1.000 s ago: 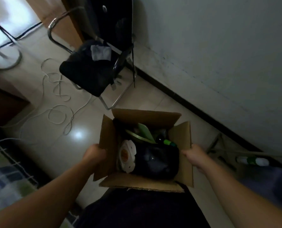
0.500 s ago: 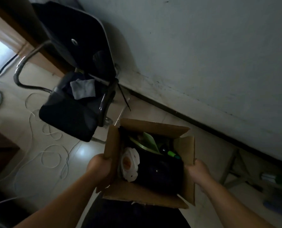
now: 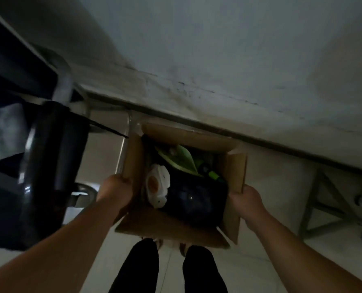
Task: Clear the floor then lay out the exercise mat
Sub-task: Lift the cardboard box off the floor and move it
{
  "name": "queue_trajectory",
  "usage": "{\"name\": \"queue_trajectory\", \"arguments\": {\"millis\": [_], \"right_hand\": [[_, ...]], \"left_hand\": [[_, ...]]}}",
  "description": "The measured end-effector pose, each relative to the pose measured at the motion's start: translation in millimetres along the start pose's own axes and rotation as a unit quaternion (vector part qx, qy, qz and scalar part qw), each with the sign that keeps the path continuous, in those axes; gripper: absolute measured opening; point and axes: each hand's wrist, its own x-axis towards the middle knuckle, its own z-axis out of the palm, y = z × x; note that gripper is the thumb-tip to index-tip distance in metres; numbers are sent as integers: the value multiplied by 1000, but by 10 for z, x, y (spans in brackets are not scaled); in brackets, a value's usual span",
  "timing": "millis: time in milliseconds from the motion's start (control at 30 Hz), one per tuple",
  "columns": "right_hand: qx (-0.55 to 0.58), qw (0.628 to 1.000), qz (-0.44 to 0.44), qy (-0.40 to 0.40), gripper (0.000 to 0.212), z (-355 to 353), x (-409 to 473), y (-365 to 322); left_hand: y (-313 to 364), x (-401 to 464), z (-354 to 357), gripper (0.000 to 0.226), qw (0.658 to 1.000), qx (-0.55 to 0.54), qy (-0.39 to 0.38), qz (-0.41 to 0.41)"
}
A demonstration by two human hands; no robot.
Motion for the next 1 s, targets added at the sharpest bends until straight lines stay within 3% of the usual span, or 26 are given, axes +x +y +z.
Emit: {"name": "queue_trajectory", "arguments": {"millis": [233,433,833,1000], "right_hand": [[6,1000,-16,18,13,451,1034,-201],[6,999,-21,36,15,634,1505,-371],[-35,997,-56,40,17,707,1785,-541],[-24,998,-51,23,10,757,1625,-432]], "left_hand": [[372,1137,172,30,997,12,47,65],[590,1595,325,31,996,9,70,49],[733,1939,436,34,993,77,61,64],[663,1724,383,29,997,29,24,72]]}}
